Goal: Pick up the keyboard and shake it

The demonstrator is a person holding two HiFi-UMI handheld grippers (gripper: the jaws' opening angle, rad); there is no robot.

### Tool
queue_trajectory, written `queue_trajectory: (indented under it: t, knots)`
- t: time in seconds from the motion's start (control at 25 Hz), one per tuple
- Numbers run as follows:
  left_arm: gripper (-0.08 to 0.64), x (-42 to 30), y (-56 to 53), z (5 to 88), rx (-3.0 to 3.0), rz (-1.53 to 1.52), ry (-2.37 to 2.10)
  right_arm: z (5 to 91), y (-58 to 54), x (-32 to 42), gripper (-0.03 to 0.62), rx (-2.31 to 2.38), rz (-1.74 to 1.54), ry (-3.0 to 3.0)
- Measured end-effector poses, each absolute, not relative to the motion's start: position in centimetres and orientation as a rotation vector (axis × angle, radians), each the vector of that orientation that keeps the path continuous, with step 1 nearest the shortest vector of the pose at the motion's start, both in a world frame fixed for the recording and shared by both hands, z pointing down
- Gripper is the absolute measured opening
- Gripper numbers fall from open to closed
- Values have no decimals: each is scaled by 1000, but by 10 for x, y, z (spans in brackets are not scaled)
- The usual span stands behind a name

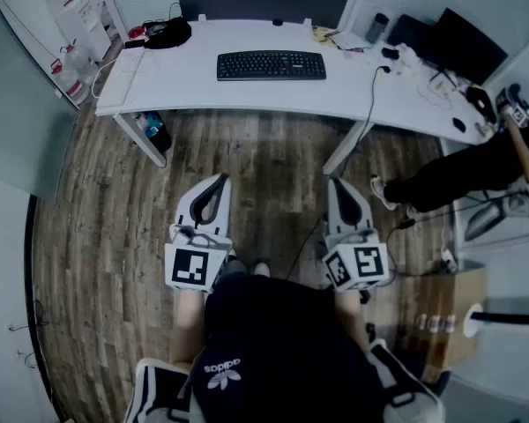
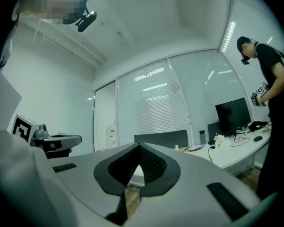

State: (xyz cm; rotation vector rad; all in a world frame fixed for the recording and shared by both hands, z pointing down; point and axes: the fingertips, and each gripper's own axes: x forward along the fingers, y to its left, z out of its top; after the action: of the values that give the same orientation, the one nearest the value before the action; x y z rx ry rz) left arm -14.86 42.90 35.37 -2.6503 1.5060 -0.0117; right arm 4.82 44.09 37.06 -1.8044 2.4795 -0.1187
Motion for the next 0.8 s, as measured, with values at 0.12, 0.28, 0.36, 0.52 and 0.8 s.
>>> queue_trajectory:
  t: [0.12,0.28,0.36,0.52,0.8]
  knots:
    - [2,-148,426,350,-2653,17,1516,369,439,48,0,-1796,-118,2486]
    - [2,-147,425,349,-2661,25,1514,370,435,47,0,-1787,-130,2487]
    - [2,-145,425,351,-2664,21,1515,371,435,48,0,-1781,-128,2494]
    - [2,-139,423,353,-2664,15,1520,373,432,53,0,-1779,-119,2505]
    - [2,-135,414,350,-2653,26,1525,366,423,58,0,-1685,-134,2469]
